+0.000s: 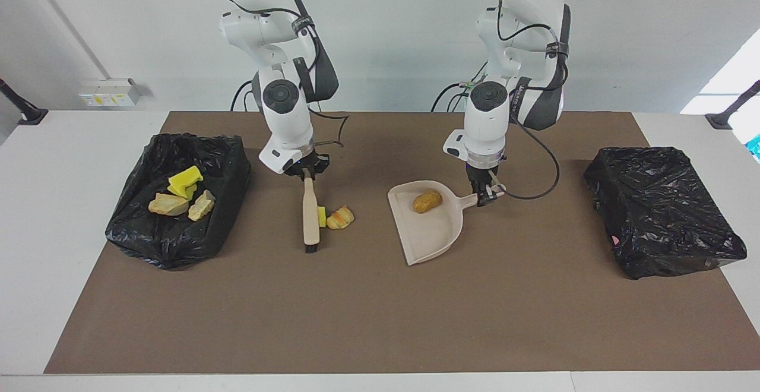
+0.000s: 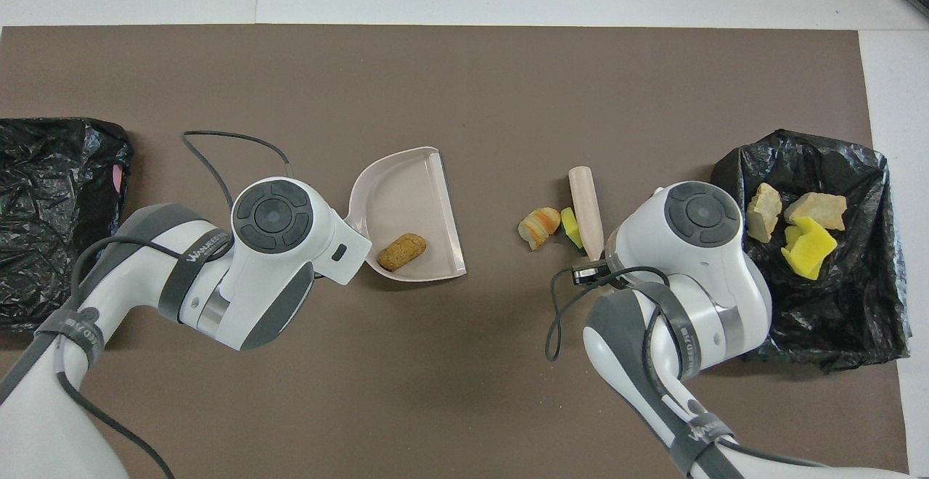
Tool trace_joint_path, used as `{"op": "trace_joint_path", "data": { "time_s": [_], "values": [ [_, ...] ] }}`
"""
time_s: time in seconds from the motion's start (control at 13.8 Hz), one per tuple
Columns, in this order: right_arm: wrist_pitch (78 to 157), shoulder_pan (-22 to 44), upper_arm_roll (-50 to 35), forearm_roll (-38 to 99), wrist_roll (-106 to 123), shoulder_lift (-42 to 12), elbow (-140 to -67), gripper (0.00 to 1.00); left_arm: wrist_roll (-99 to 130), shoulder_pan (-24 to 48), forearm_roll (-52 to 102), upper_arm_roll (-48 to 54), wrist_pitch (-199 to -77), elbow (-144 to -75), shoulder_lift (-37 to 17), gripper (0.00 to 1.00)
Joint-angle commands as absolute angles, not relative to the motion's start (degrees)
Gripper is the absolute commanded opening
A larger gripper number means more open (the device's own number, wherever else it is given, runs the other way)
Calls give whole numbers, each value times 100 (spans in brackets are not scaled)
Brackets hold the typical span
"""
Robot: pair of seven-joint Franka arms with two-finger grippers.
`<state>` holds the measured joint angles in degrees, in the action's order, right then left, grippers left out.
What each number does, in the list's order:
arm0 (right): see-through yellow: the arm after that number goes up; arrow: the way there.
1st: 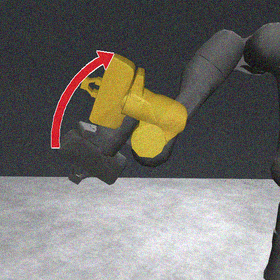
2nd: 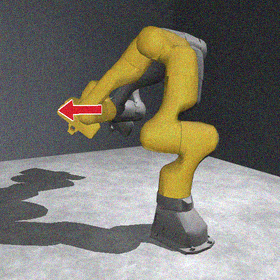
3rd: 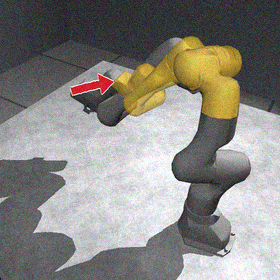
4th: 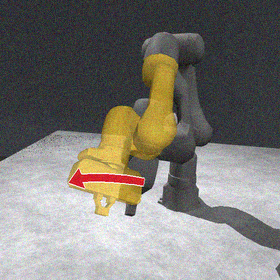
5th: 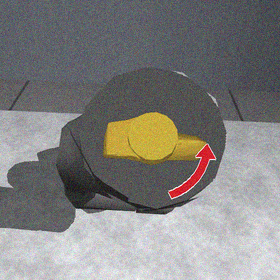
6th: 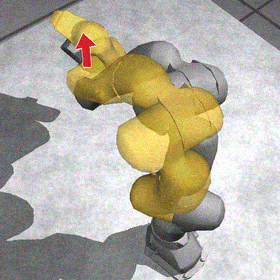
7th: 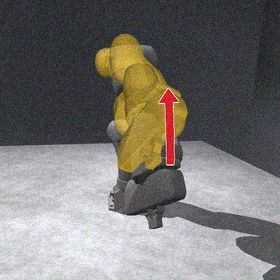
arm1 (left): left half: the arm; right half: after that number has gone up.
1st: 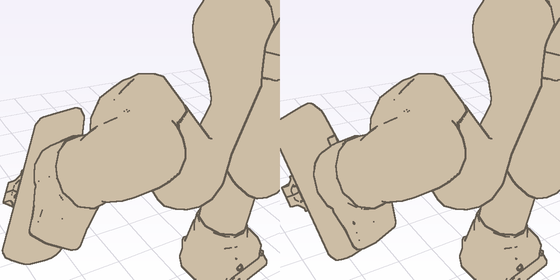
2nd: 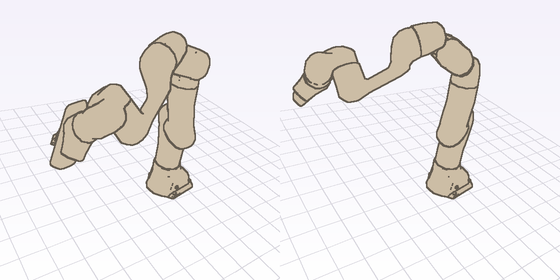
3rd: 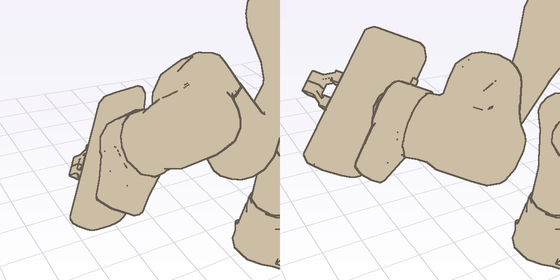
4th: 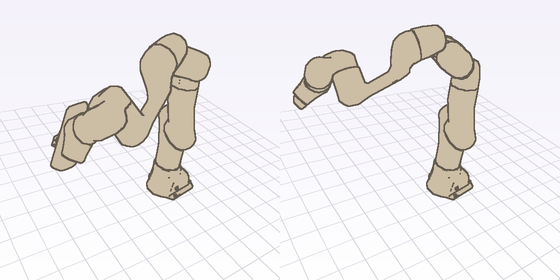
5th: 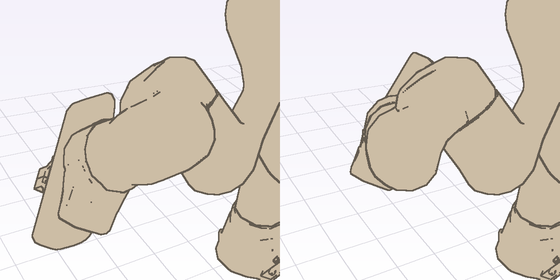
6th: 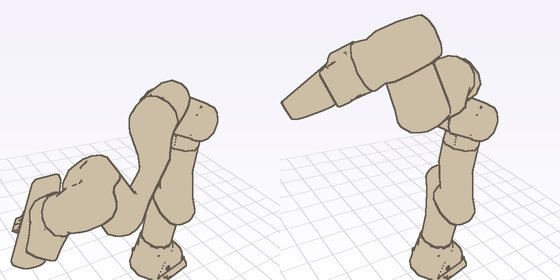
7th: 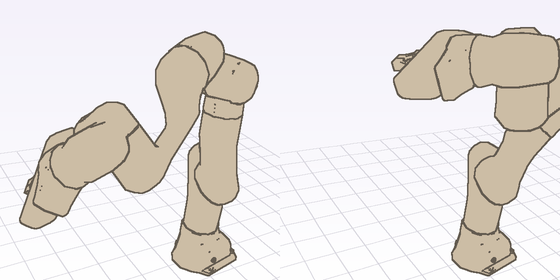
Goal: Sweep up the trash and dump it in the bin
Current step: 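Sweep the bread and yellow sponge into the dustpan with the right gripper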
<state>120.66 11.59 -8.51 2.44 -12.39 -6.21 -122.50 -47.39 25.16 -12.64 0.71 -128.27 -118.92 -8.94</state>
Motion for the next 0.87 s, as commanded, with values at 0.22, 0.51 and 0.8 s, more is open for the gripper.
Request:
{"op": "trace_joint_path", "data": {
  "time_s": [0.22,0.51,0.8],
  "values": [
    [11935,1941,-870,1026,-1512,-1222,-11488,0,-4518,2531,-1380,44,-12973,-12120,-729,0],
    [12041,2355,-870,2010,-1521,-1309,-11304,0,-4307,2505,-1371,53,-12955,-12120,-729,0],
    [11998,2540,-870,2880,-1485,-1494,-10804,0,-4307,2505,-1371,53,-12946,-12120,-721,0]
  ]
}}
